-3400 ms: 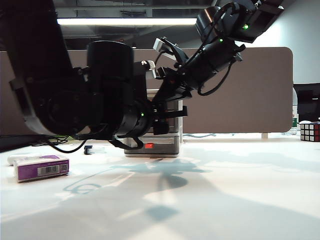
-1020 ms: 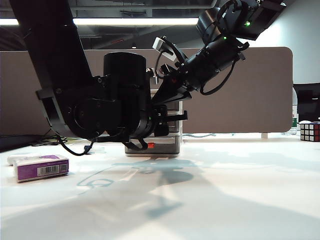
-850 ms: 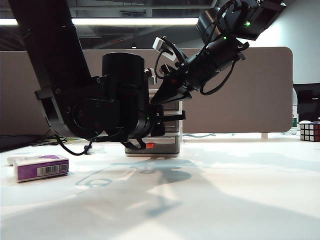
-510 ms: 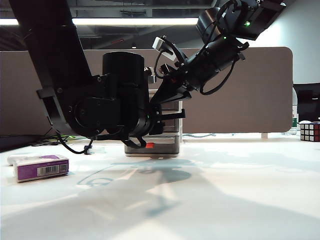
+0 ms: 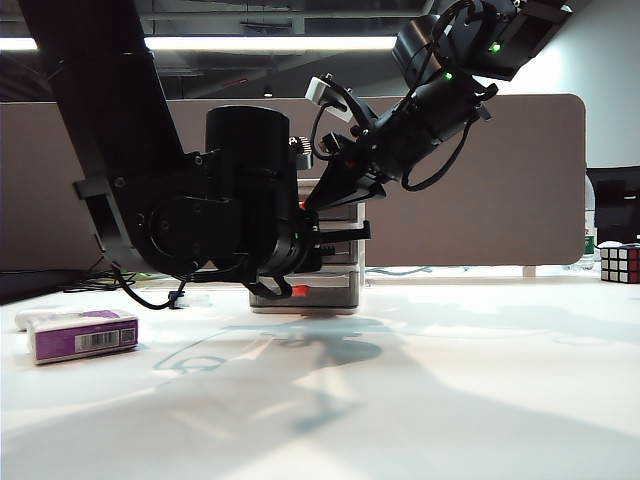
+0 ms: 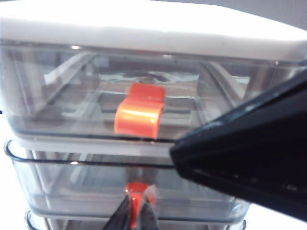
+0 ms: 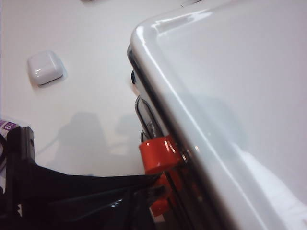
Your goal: Open the second layer of the drawer on the table, pick up a pack of napkins on the table and put it in, and finally close the drawer.
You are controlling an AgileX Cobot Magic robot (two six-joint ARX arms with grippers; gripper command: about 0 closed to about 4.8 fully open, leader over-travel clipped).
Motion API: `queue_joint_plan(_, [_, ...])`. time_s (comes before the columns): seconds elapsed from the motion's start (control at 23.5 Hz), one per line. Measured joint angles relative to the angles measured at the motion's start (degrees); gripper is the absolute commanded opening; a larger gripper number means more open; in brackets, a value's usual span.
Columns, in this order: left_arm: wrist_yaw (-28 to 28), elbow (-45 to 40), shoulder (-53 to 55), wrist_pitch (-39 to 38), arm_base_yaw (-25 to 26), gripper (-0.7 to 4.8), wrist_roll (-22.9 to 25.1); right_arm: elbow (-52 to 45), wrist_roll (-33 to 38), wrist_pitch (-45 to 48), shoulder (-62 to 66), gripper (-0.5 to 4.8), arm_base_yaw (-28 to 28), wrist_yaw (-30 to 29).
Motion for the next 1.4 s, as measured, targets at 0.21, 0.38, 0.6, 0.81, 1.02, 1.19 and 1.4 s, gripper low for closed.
queue_joint_plan(0.21, [0.0, -0.2, 0.0, 0.0, 0.0, -0.06, 0.0, 0.0, -0.5, 0.9, 0.0, -0.05, -1.0, 0.0])
queue_joint_plan(0.38, [0.2, -1.6, -0.1, 1.5, -0.1, -0.06, 0.0, 0.0, -0.5, 1.7, 0.0, -0.05, -2.8, -0.2])
queue_joint_plan(0.6, [-0.1, -3.1, -0.2, 3.5, -1.0, -0.06, 0.0, 0.0, -0.4, 2.8, 0.7, -0.05, -2.8, -0.4])
queue_joint_plan(0.81, [-0.3, -3.7, -0.6, 3.3, -1.4, -0.06, 0.1, 0.0, -0.4, 3.0, 1.9, -0.05, -2.8, -0.5])
queue_joint_plan(1.02, [-1.4, -8.3, -3.9, 3.1, -2.9, -0.06, 0.2, 0.0, -0.3, 3.0, 2.1, -0.05, -2.8, -0.4])
queue_joint_plan(1.19, [-1.9, -14.7, -8.7, 2.9, -3.7, -0.06, 0.2, 0.0, 0.2, 3.9, 2.1, -0.05, -2.8, -0.5])
queue_joint_plan(1.4, [-3.9, -19.1, -12.1, 2.6, -6.6, -0.06, 0.1, 0.0, 0.8, 4.4, 2.2, -0.05, -2.8, -0.5])
